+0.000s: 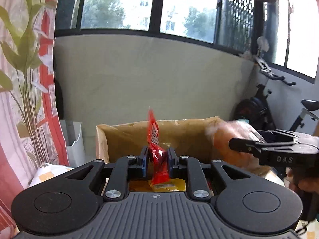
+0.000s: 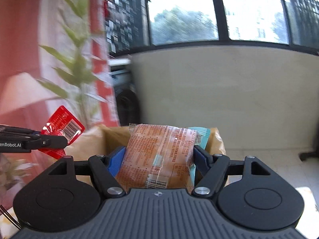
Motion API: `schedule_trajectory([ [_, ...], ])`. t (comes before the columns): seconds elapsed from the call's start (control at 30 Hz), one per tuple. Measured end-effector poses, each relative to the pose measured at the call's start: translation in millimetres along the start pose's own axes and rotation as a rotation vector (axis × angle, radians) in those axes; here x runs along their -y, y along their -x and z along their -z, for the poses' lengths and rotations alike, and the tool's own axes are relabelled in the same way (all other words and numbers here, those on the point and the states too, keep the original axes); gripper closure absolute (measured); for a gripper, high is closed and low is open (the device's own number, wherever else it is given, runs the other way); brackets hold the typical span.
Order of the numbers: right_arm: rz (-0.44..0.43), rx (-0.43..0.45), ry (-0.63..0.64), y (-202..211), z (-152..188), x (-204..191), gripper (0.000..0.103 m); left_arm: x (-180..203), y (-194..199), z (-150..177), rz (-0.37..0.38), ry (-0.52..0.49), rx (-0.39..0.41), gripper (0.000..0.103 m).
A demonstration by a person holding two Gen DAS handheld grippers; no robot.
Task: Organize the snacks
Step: 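Carry both held snacks over the box and open both tools to release them, then grasp the brown jerky packet with the left tool while the right tool grasps the small nut candy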
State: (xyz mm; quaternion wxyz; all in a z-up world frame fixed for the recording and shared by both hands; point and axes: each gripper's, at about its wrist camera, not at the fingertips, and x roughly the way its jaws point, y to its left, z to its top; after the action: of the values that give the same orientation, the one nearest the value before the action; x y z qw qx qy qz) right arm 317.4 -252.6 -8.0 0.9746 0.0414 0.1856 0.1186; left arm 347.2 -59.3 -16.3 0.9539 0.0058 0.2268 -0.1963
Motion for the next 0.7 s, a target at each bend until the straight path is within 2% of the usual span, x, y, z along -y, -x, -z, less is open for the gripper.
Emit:
schedule_trajectory([
  [0.03,0.007,-0.008,-0.001,-5,1,-1,0.028,0,-5,1,-0.009,0.006,-0.011,0.067],
  [0.07,0.014,-0.006,0.000,-7,1,-2,0.025,1,-9,3,-0.021,0.002,-0.017,0.048],
  [0.1,0.012,-0.001,-0.001,-7,2,0,0.017,2,-8,4,-0.032,-0.008,-0.013,0.042],
  [0.13,0.001,0.011,-0.003,-3,3,1,0.015,3,-4,8,-0.042,-0.024,0.001,0.038],
  [0.33,-0.078,0.079,0.002,37,16,19,0.016,-15,25,24,-0.059,-0.024,0.032,0.032],
  [0.5,-0.082,0.133,0.007,82,42,40,0.028,-38,70,49,-0.046,0.024,0.078,0.031],
  [0.6,-0.064,0.120,-0.041,99,64,55,0.032,-56,87,60,-0.059,0.078,0.080,0.031],
  [0.7,-0.033,0.067,-0.090,104,91,68,0.039,-65,96,75,-0.097,0.110,0.079,0.031],
])
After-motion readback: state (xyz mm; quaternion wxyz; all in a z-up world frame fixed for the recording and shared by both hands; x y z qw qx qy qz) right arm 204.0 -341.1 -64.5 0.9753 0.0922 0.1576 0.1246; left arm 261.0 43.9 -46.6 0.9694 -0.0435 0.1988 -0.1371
